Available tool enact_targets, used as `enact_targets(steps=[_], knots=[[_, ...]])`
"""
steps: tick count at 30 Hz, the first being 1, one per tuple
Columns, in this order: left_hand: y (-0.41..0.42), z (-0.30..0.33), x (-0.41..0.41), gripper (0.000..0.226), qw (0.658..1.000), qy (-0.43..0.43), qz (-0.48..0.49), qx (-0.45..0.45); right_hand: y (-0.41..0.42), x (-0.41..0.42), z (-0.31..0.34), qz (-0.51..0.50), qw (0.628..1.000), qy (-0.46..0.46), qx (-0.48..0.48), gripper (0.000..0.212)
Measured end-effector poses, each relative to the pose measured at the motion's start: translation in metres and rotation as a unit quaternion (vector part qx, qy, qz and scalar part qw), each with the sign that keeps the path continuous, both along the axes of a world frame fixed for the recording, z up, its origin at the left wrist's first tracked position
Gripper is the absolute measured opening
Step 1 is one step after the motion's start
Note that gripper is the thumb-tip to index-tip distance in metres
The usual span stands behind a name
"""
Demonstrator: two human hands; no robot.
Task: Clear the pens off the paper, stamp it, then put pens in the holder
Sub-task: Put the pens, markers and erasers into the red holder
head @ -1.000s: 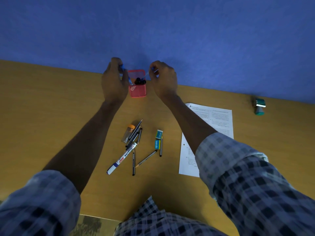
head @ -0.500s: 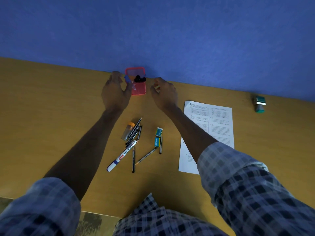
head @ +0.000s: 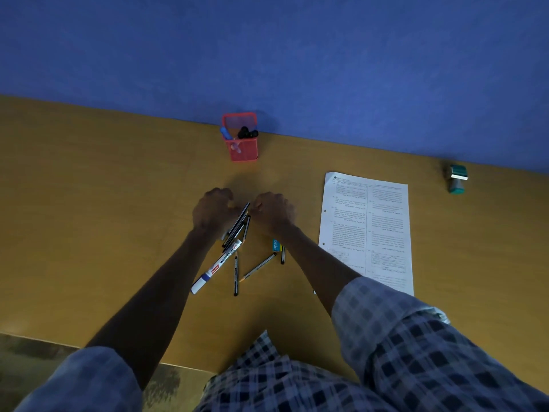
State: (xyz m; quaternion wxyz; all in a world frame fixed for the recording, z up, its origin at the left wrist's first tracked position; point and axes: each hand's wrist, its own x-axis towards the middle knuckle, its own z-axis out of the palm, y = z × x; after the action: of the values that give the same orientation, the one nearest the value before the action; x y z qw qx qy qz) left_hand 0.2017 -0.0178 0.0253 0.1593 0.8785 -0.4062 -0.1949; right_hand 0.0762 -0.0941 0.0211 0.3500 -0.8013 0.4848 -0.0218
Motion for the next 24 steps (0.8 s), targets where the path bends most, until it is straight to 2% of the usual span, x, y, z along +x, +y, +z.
enact_targets(steps=[4, 13, 19, 24], knots=[[0.005, -0.001, -0.005, 0.038, 0.999, -0.022, -0.015, 0.047, 0.011, 0.005, -0.007, -0.004, 1.000, 0.022, -0.005, 0.025], [0.007, 0.005, -0.005, 0.021, 0.999, -0.024, -0.001, 0.037, 0.024, 0.013, -0.006, -0.035, 0.999, 0.007, -0.029, 0.023], [0.000, 0.022, 0.006, 0.033, 0.996, -0.046, 0.039, -0.060, 0.017, 0.007, -0.001, -0.062, 0.998, -0.025, 0.021, 0.016], [-0.008, 0.033, 0.013, 0.033, 0.993, -0.033, 0.051, -0.101, 0.018, 0.006, 0.001, 0.001, 1.000, 0.007, -0.014, 0.016]])
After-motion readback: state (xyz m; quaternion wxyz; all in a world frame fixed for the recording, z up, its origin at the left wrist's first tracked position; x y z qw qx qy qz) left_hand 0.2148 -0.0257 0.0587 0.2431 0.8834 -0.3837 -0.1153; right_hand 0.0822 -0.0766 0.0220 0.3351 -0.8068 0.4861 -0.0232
